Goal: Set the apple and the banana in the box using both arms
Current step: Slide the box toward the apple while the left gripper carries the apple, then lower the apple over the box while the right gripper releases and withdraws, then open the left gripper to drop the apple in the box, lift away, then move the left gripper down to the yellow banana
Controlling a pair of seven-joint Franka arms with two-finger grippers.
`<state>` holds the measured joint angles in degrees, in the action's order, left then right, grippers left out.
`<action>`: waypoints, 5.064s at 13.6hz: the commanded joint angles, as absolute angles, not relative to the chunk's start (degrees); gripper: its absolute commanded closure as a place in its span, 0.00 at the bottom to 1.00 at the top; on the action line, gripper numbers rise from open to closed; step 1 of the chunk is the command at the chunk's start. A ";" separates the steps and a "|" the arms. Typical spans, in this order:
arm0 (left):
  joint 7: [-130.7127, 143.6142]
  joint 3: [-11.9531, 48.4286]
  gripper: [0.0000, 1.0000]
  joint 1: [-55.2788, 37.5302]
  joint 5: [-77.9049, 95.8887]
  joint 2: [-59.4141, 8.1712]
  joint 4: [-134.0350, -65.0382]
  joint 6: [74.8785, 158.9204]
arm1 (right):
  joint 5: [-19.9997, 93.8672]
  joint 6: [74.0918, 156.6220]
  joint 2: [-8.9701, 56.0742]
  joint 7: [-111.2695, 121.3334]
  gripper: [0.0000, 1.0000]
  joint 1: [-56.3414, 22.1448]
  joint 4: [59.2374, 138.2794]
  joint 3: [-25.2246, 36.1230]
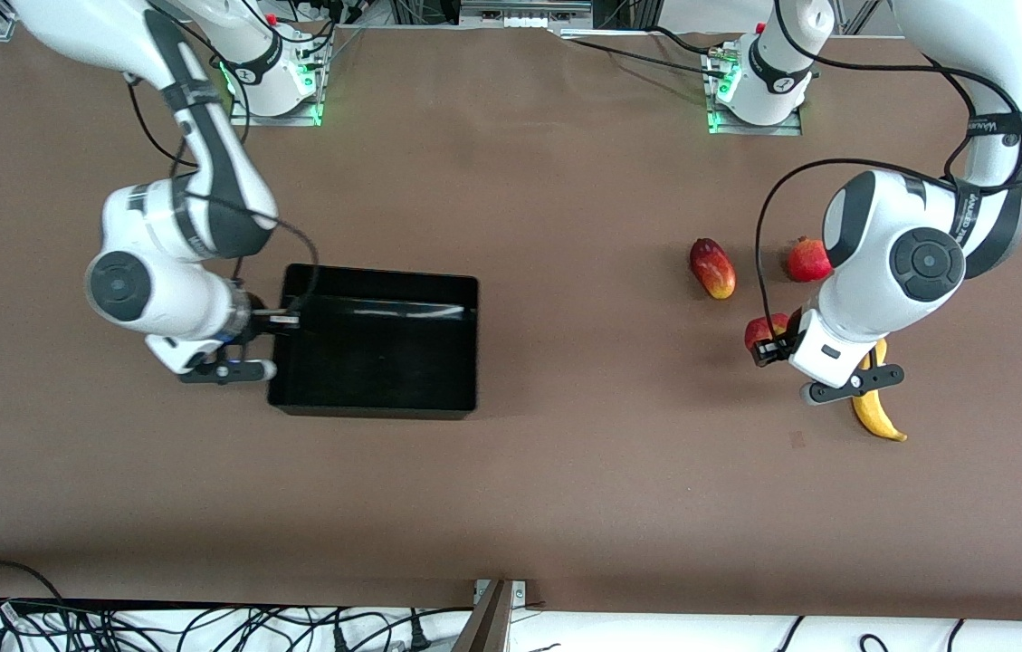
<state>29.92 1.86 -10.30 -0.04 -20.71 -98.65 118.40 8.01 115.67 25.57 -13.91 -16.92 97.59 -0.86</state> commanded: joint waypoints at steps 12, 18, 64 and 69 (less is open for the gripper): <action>59.23 14.41 1.00 -14.23 1.14 -20.83 -91.93 113.11 | 15.12 125.60 38.41 -38.94 1.00 -37.26 86.13 -0.97; 62.14 15.20 1.00 -14.59 2.46 -22.49 -91.85 114.78 | 13.89 124.81 38.06 -33.42 0.00 -36.48 85.09 -0.27; 12.89 9.76 0.00 3.05 -15.02 -33.39 -84.11 108.08 | -0.18 97.29 3.78 -9.32 0.00 -11.78 92.37 5.45; -7.01 9.75 0.00 10.01 -15.47 -39.01 -85.34 117.23 | -0.09 97.29 3.87 -9.32 0.00 -11.69 92.37 5.54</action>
<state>-1.50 8.93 8.32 -13.85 -37.03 -85.12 114.53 0.14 97.49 3.39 -9.86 -12.01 93.48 5.81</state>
